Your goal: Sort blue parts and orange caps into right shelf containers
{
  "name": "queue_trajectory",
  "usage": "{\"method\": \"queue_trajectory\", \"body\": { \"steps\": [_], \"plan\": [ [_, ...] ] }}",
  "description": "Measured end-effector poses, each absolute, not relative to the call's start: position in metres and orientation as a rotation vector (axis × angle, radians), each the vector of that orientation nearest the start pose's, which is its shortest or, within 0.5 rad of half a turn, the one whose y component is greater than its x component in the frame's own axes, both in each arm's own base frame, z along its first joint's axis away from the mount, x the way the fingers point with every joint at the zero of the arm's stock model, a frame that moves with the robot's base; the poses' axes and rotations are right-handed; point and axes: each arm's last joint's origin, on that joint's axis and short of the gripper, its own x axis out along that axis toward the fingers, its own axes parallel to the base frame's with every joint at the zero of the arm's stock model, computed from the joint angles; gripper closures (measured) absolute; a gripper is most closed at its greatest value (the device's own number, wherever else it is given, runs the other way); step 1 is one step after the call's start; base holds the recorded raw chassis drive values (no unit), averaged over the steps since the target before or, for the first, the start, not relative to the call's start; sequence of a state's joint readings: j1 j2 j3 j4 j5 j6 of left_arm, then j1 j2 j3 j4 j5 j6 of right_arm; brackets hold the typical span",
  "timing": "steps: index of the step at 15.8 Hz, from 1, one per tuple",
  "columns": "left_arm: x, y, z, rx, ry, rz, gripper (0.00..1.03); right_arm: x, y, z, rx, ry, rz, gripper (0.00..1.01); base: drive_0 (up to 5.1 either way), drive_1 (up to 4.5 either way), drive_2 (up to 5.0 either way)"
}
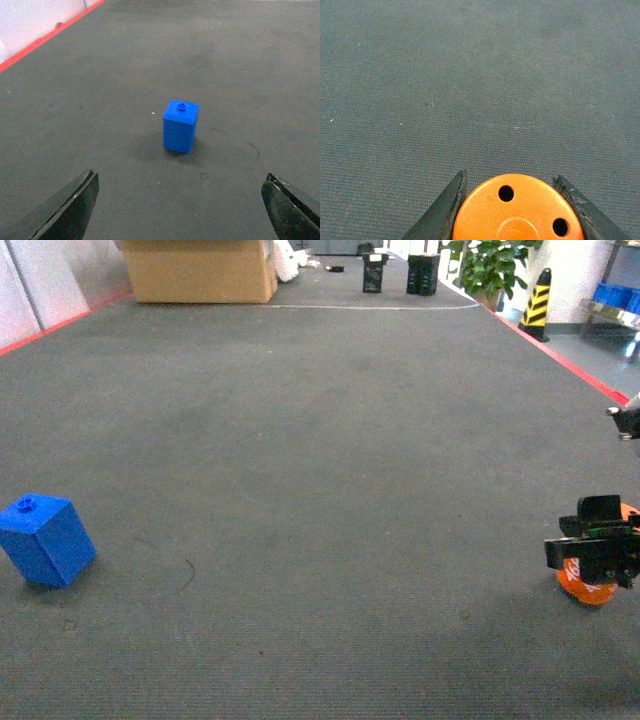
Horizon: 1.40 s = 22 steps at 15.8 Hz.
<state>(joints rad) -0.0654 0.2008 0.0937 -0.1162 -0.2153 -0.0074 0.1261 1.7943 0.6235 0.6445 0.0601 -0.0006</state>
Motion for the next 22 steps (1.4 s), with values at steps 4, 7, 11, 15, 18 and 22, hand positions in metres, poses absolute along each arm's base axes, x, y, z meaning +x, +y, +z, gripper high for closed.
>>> {"method": "queue_trajectory", "body": {
  "steps": [4,7,11,15,18,22],
  "plan": [
    [0.115,0.004,0.176,0.028,0.236,0.189,0.05,0.302,0.038,0.112,-0.051,0.519,0.067,0.58,0.0,0.00,0.0],
    [0.124,0.006,0.181,0.037,0.243,0.190,0.05,0.296,0.038,0.113,-0.051,0.518,0.071,0.58,0.0,0.00,0.0],
    [0.147,0.004,0.193,0.067,0.251,0.085,0.05,0.286,0.038,0.111,-0.053,0.531,0.075,0.58,0.0,0.00,0.0],
    [0.279,0.023,0.173,0.072,0.487,-0.025,0.05,0.249,0.037,0.115,-0.014,0.540,0.042,0.58,0.0,0.00,0.0],
    [0.338,0.029,0.141,0.039,0.576,-0.042,0.05,0.232,0.033,0.114,-0.011,0.548,0.002,0.58,0.0,0.00,0.0],
    [0.346,0.029,0.122,-0.006,0.613,-0.062,0.05,0.227,0.029,0.112,-0.011,0.554,-0.036,0.58,0.0,0.00,0.0]
  ]
}}
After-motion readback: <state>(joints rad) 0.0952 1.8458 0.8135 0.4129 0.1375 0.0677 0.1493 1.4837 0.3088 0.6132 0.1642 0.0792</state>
